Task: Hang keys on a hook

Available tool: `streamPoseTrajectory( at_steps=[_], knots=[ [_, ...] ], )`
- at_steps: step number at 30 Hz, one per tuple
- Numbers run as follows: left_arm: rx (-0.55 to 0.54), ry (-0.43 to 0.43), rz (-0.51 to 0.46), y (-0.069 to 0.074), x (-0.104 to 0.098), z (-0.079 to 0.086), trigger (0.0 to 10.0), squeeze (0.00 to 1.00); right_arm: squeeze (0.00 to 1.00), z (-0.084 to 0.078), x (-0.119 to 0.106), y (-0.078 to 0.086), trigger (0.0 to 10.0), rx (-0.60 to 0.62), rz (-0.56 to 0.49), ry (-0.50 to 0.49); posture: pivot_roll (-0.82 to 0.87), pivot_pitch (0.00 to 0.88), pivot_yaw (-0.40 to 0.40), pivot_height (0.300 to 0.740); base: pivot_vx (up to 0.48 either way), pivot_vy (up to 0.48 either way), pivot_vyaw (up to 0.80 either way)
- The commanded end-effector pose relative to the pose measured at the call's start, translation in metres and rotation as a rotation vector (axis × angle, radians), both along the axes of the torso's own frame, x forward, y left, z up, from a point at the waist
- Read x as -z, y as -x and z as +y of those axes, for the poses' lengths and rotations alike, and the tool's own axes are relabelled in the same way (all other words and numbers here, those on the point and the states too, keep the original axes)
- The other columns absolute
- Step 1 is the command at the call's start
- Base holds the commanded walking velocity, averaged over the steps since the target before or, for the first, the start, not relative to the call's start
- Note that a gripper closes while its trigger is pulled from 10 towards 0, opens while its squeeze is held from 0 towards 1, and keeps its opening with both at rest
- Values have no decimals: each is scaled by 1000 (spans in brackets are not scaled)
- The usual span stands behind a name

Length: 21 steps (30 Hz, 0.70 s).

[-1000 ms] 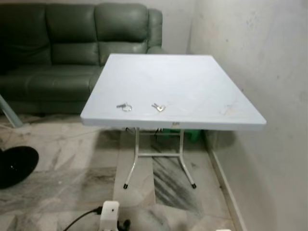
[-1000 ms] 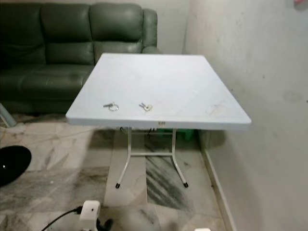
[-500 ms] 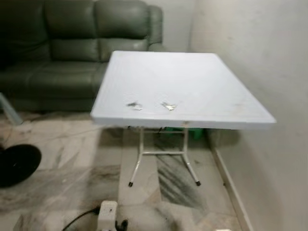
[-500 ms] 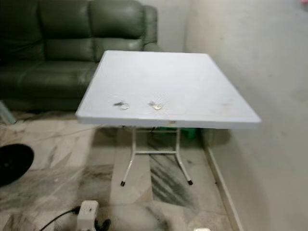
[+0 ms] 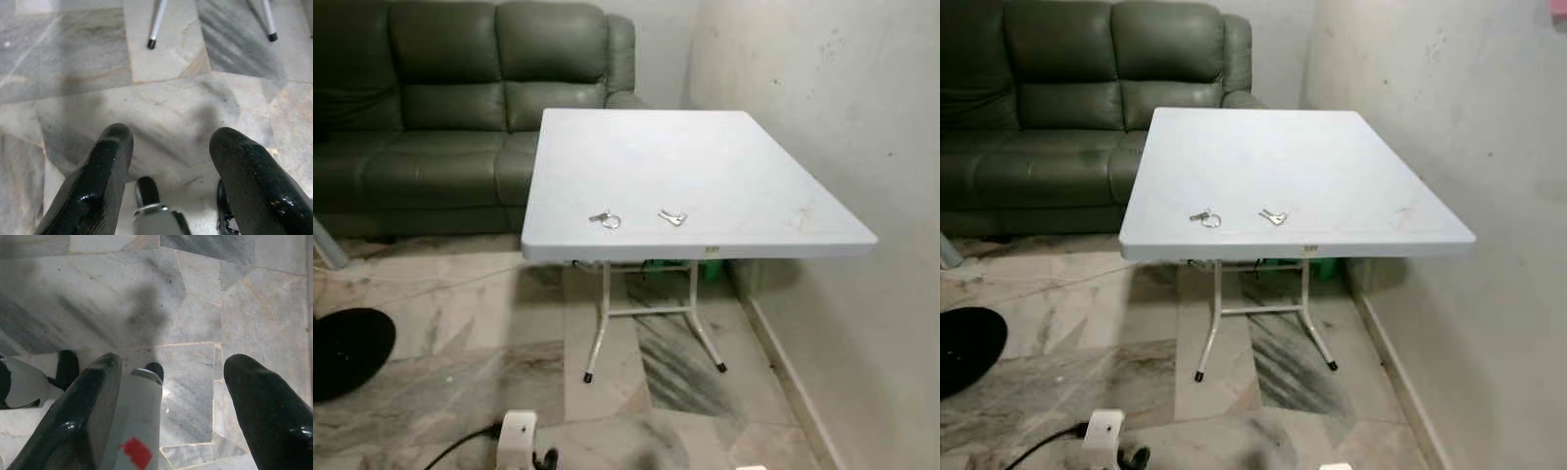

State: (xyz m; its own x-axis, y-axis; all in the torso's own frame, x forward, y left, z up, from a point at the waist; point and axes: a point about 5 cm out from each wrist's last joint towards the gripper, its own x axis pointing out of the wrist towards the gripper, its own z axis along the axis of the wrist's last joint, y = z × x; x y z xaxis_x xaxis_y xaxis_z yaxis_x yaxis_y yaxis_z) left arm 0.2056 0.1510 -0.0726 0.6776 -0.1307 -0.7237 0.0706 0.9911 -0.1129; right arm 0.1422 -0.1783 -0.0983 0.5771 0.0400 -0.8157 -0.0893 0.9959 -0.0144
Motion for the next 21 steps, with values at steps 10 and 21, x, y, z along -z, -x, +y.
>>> streamPoseTrajectory(
  at_steps=[10,21],
  knots=[
    [-4,108,-228,-42,-32,-13,10000,0,0,-12,-28,-46,10000,-12,-262,-23,-62,0,-16,740,0,0,0],
    [-42,232,-535,-86,-81,-15,10000,0,0,-4,-74,-95,10000,-40,-619,-118,-58,0,-17,740,0,0,0]
  ],
)
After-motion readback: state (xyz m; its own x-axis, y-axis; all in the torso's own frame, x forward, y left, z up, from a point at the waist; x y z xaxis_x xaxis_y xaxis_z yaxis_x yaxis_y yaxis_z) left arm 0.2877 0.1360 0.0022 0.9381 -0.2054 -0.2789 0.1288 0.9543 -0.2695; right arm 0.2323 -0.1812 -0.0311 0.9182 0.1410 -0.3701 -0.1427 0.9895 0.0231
